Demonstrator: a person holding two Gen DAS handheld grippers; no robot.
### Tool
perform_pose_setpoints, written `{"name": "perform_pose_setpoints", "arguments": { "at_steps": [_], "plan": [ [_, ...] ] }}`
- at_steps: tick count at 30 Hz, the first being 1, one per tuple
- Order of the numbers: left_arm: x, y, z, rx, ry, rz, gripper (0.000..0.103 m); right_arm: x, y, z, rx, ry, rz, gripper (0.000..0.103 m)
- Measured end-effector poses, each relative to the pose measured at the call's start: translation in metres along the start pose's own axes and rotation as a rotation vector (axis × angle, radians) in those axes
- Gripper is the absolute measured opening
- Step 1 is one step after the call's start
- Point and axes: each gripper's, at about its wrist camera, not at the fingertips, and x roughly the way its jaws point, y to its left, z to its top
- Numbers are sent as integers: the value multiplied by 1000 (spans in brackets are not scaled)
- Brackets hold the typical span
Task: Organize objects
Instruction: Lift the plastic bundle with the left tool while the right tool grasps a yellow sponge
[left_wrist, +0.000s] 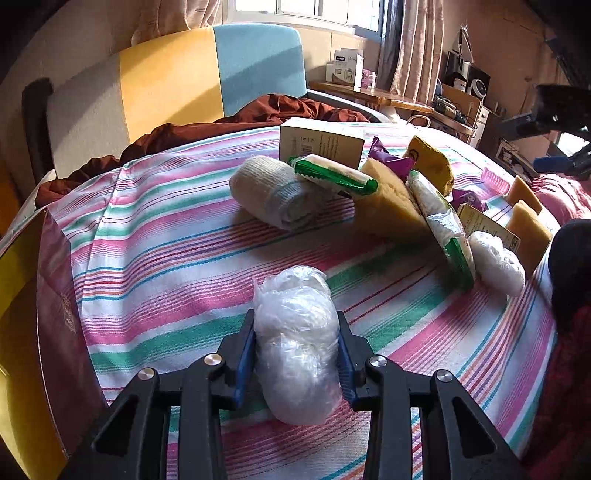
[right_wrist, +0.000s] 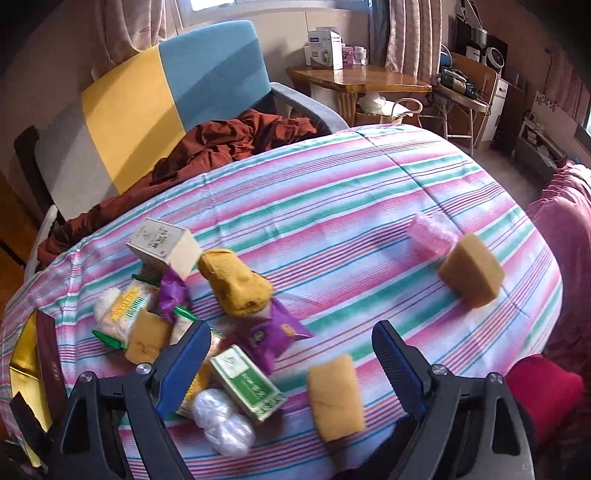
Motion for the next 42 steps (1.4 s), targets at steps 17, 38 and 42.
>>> {"name": "perform_pose_setpoints", "arguments": {
  "at_steps": [17, 38, 42],
  "plan": [
    [-2, 0, -2, -5, -17, -11, 38, 64, 3, -30, -168, 325, -151, 35],
    [-93, 18, -12, -64, -89, -56, 35, 47, 5, -27, -147, 224, -159, 35],
    [-136, 80, -15, -192, -129, 41, 35, 46, 5, -28, -150, 210, -151, 35]
  ]
}}
